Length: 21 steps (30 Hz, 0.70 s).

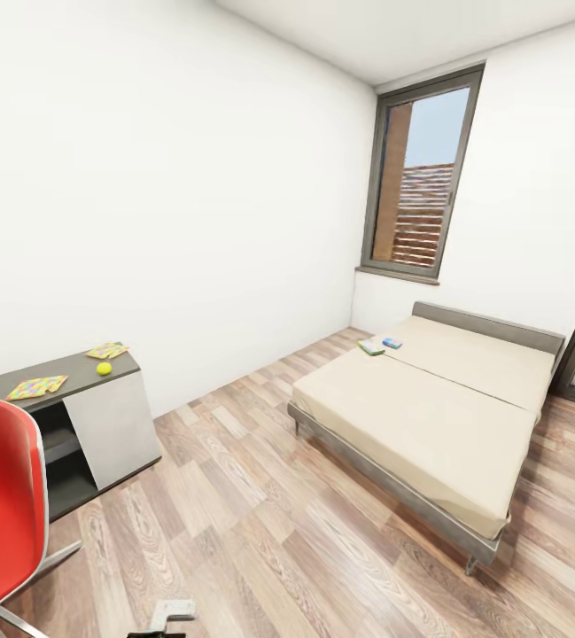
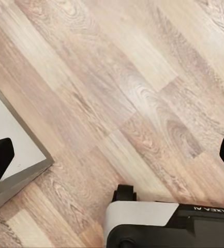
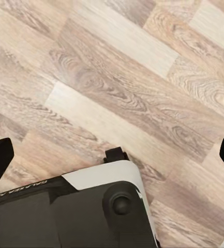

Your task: Put all the toys in the child's room - the three board games (two on the bed and one on the table), the two jigsaw puzzles on the table, and the tennis ball on the table - inside the toy box on the table in the child's room.

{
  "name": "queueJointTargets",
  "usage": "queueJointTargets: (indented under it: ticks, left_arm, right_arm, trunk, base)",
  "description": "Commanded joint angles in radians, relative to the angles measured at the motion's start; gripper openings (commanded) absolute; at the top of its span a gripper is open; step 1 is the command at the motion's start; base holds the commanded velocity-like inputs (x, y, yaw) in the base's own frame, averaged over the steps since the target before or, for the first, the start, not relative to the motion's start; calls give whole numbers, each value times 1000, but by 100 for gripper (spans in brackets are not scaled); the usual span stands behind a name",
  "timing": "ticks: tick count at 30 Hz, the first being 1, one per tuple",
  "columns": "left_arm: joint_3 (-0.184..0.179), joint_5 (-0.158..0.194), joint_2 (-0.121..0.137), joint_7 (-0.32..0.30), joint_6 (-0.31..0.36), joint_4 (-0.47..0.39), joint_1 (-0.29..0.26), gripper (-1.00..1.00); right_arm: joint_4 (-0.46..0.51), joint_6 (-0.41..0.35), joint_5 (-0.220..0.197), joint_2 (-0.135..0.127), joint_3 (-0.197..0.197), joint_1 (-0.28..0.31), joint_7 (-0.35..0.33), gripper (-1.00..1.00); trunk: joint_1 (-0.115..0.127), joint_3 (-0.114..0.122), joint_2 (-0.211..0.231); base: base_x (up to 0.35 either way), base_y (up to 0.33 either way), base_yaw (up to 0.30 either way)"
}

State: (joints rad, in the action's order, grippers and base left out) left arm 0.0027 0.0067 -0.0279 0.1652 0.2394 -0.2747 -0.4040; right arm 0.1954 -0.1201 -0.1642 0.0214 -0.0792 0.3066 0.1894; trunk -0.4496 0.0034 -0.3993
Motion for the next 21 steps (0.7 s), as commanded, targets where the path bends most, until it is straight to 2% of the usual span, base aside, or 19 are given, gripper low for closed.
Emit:
queueJointTargets:
  ticks: [1,14,21]
  left_arm:
    - [0,1,2,3,0,0,-2,100]
    - [-6,3,8,5,-95,50,-7,100]
    - [-7,4,9,4,-166,75,-7,100]
  right_arm:
    - [6,-6,-4,1,-9,4,10,100]
    - [13,-2,-11,3,-11,9,21,100]
    - [13,25,-11,8,-9,9,21,100]
  trunk:
    - [0,0,-1]
    - [0,0,-1]
    - [0,0,-1]
  base:
    - [0,0,0]
    - [0,0,-1]
    - [0,0,-156]
